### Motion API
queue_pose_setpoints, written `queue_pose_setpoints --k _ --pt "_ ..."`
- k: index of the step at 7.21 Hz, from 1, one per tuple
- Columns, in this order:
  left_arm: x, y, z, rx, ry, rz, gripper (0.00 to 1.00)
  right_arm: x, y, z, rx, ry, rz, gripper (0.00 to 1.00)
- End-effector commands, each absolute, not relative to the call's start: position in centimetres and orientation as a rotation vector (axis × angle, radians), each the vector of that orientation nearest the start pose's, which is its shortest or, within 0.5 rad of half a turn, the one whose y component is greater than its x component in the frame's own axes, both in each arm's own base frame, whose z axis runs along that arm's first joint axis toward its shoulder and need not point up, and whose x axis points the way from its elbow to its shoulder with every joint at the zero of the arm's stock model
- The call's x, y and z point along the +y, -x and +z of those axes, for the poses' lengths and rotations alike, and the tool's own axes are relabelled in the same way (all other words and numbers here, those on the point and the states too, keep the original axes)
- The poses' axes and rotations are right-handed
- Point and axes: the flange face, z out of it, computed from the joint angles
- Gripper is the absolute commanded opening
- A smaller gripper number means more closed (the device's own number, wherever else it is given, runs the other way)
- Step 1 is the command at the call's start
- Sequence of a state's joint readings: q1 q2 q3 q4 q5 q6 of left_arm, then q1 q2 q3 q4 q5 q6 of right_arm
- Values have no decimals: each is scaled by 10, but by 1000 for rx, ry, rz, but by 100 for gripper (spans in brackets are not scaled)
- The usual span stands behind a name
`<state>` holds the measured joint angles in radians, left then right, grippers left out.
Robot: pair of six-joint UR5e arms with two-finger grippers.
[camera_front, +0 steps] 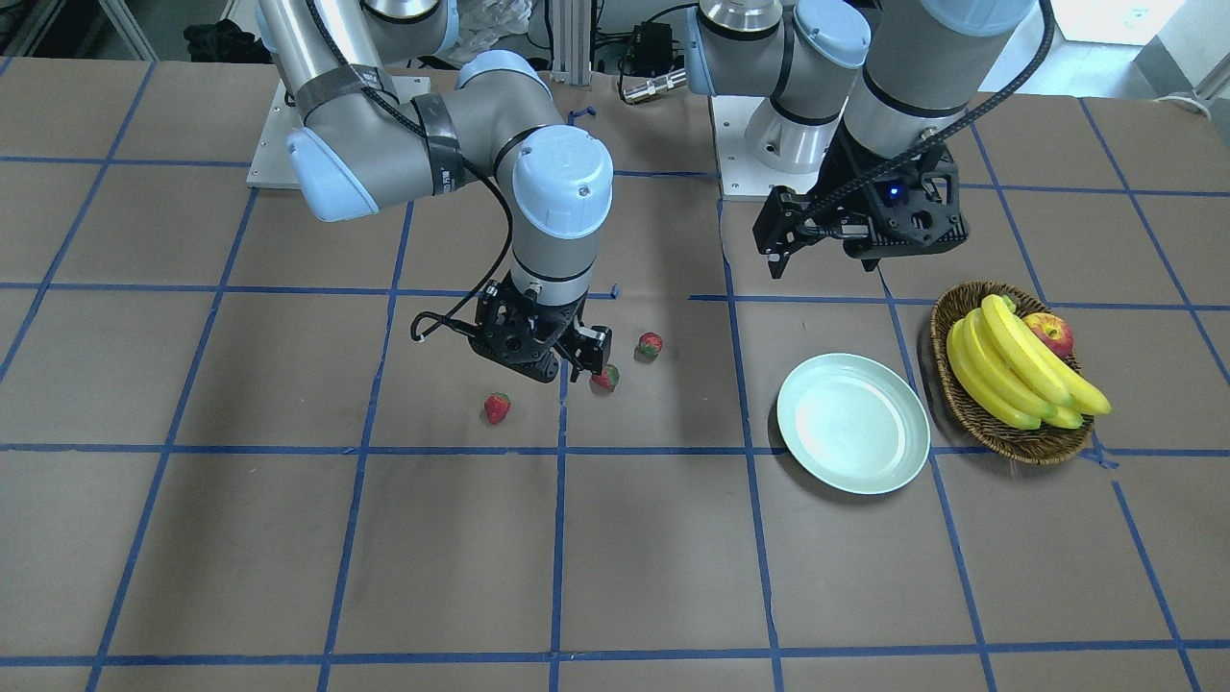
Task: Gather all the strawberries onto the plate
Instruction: 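Move the right gripper to the last strawberry and grasp it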
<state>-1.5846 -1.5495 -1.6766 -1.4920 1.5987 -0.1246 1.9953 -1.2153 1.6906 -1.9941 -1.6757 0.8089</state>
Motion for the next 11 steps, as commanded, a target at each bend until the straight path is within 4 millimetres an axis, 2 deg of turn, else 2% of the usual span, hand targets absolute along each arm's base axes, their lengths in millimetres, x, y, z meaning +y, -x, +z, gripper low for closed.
queue_pose_setpoints --k 1,2,3,4,5,6,8,11 --pt "-471 156 451 3032 113 15 100 -490 -333 268 3277 -496 -3 100" --pt "-472 156 448 3030 109 27 100 -494 -314 255 3298 -415 37 100" --pt "-471 156 447 3029 109 29 100 -509 -288 252 3293 -459 2 100" --pt "-471 156 446 3031 109 32 100 -522 -279 247 3258 -518 -49 100" --pt "-471 157 444 3032 106 41 100 -527 -280 238 3241 -568 -61 100" --pt "-470 156 435 3025 102 65 100 -535 -284 219 3210 -589 -91 100" --pt "-469 157 433 3025 102 65 100 -528 -294 203 3114 -580 33 100" --pt "-468 157 432 3025 97 70 100 -519 -290 181 3136 -630 92 100"
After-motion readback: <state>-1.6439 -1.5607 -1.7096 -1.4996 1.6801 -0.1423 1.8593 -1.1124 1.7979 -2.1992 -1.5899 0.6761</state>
